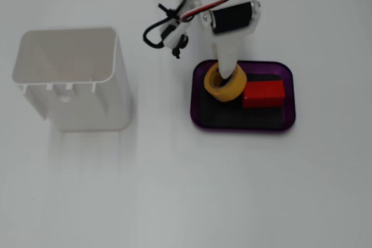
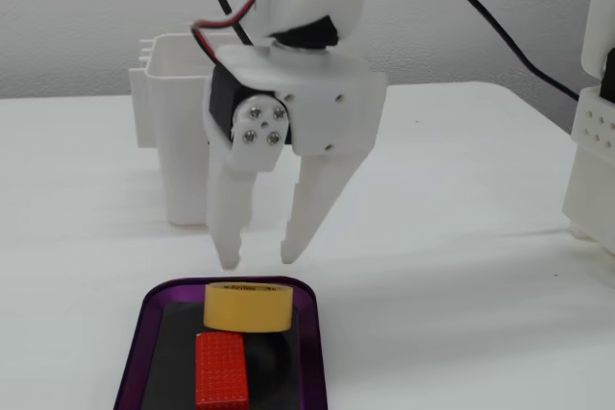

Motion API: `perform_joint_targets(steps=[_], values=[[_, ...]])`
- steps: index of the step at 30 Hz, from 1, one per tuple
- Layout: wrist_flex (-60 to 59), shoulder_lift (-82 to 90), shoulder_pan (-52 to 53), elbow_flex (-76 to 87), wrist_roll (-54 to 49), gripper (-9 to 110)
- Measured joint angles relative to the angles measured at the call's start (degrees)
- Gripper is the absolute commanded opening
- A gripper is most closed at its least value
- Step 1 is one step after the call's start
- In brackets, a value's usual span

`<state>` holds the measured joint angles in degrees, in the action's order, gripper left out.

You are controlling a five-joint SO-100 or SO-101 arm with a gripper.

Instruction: Pick up the yellow tape and place it in the box.

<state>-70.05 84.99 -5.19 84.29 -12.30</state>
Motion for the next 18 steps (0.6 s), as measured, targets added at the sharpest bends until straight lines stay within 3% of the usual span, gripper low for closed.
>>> perform_joint_targets(steps=[9, 18], values=[[-14.77, 2.37, 0.0, -16.44, 0.09, 11], [-20.13, 22.85, 0.0, -17.84, 1.05, 11]])
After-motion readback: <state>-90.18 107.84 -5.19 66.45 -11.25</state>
